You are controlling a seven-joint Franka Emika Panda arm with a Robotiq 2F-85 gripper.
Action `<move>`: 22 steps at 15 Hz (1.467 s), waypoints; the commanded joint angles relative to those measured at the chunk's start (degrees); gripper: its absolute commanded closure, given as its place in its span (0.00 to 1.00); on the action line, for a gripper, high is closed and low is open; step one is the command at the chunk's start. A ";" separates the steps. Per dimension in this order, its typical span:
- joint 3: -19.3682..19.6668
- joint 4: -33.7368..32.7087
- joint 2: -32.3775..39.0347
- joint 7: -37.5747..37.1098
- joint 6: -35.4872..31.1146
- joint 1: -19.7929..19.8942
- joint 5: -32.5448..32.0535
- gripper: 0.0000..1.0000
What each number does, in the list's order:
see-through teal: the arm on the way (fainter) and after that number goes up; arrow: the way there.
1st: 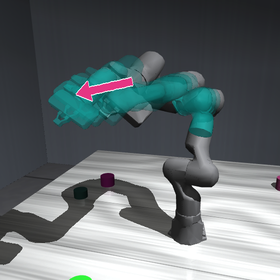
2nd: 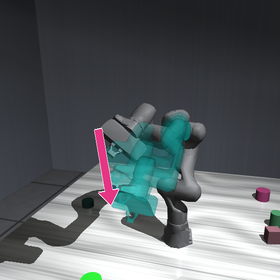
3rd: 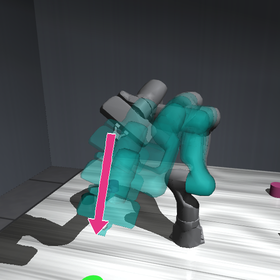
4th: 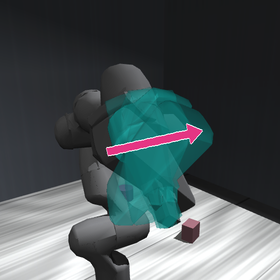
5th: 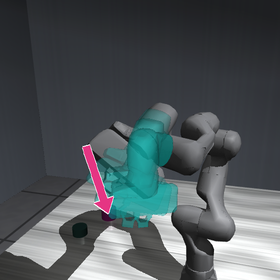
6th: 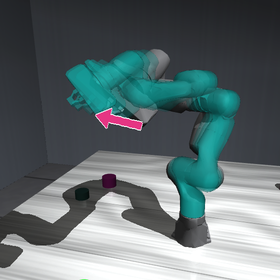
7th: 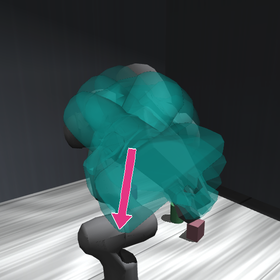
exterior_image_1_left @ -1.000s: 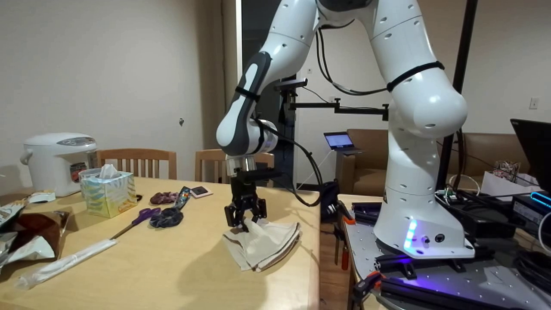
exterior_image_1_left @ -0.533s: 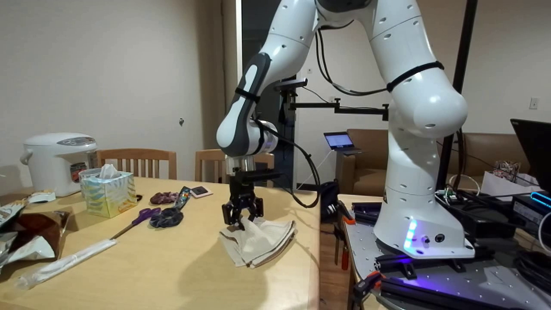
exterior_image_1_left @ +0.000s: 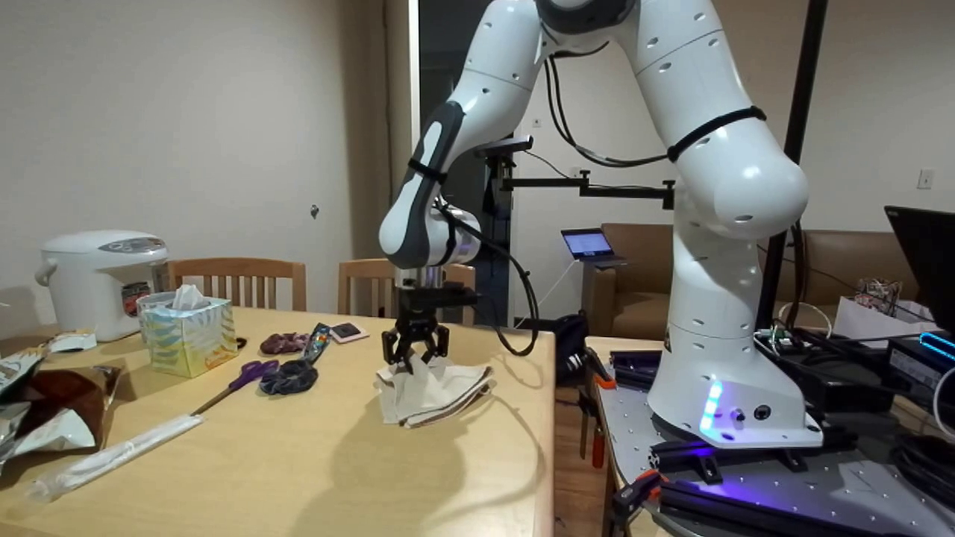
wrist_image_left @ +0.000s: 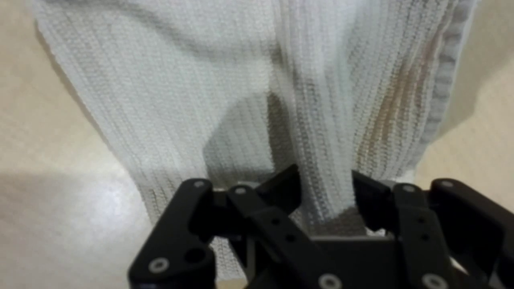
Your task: Wipe the table with the towel
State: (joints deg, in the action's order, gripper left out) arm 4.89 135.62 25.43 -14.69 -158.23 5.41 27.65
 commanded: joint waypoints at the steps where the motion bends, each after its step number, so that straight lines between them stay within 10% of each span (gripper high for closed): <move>1: -0.22 -2.48 2.87 -1.79 -1.00 2.52 0.50 0.95; 13: -4.74 -7.32 5.50 -0.65 -1.04 3.02 0.87 0.95; 22: -4.08 -10.32 5.71 -3.36 -0.97 -4.13 -3.94 0.95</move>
State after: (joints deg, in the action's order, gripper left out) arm -0.30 126.45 30.45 -15.29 -158.73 3.94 26.72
